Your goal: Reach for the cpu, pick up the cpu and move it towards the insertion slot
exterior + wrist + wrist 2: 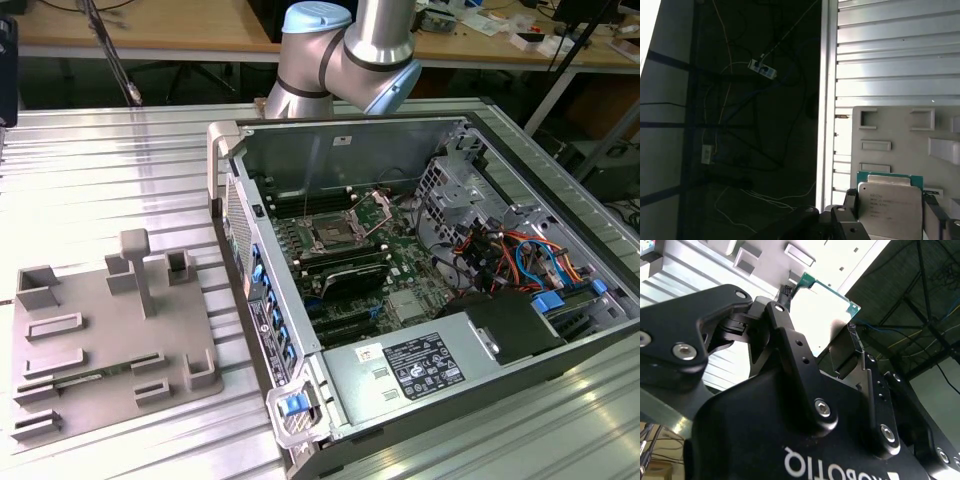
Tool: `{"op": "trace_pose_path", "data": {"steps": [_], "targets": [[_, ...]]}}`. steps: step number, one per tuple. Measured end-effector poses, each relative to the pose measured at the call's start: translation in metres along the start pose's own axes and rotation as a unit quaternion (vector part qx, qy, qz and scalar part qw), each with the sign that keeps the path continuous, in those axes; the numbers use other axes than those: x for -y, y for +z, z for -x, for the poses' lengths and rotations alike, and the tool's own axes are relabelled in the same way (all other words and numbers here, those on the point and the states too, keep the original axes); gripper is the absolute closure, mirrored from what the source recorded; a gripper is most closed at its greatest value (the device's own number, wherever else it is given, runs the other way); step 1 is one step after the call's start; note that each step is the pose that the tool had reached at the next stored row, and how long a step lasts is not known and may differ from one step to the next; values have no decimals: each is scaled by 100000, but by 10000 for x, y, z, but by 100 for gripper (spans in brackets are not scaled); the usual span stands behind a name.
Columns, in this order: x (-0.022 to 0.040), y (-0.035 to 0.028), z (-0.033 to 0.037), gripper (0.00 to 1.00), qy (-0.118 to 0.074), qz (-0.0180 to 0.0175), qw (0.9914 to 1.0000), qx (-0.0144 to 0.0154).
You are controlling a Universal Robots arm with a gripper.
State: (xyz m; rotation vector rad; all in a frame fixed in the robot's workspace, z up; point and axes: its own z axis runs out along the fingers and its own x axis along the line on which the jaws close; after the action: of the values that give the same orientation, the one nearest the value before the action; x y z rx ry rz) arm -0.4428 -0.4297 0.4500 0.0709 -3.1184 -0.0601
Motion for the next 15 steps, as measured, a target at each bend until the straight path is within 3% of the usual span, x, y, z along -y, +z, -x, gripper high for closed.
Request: {"op": "trace_pose_path", "data": {"steps": [3, 4, 5, 8, 10, 15], "targets": [[-1, -28, -1, 45, 5, 4, 100000, 3], [-2, -57, -1, 45, 4, 3, 100000, 4], [-5, -133, 2, 45, 14, 0, 100000, -9], [-6, -181, 6, 45, 103, 45, 100000, -49], [-8, -261, 25, 45, 128, 47, 100000, -88], [-8, -263, 25, 45, 128, 46, 100000, -90]]}}
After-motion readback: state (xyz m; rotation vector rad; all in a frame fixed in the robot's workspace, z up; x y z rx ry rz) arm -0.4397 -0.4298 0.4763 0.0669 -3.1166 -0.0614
